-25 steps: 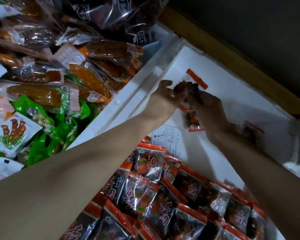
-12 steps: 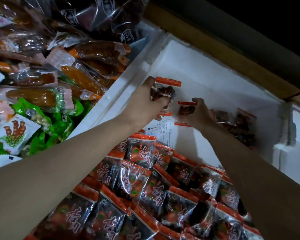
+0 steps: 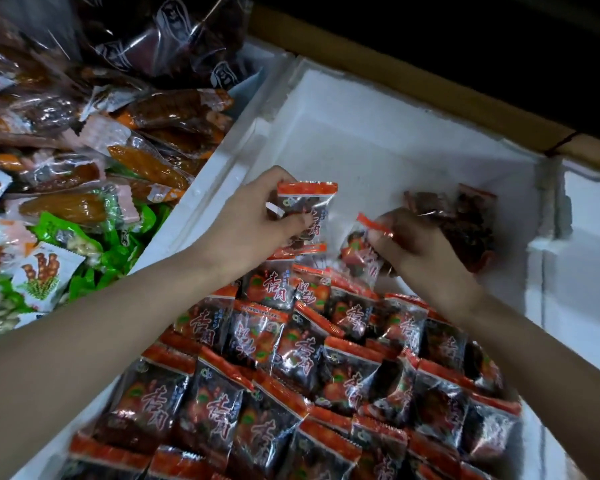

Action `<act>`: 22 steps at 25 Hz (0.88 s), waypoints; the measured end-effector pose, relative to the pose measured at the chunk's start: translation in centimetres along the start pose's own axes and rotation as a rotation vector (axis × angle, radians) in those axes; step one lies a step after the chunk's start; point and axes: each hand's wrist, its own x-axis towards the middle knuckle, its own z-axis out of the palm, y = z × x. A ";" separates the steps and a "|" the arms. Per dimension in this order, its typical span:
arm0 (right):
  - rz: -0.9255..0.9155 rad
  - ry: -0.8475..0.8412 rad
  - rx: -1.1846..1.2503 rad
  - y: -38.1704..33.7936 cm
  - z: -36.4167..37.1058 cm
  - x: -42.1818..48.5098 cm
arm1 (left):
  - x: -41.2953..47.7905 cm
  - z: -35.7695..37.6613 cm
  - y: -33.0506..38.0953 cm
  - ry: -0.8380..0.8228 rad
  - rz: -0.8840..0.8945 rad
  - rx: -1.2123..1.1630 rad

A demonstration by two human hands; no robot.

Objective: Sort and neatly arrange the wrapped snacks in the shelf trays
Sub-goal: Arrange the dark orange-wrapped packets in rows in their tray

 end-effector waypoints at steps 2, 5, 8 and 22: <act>-0.047 -0.098 -0.124 1.0 0.1 -1.4 | 0.2 0.5 0.4 -0.086 0.004 0.065; -0.093 -0.140 -0.379 2.4 0.5 -2.3 | 0.7 1.4 0.4 -0.251 -0.048 0.205; -0.101 -0.125 -0.438 2.8 0.7 -2.5 | 1.0 1.6 0.2 -0.336 -0.082 0.256; -0.177 -0.054 -0.497 2.1 0.2 -4.4 | 1.5 2.6 0.0 -0.402 0.068 0.342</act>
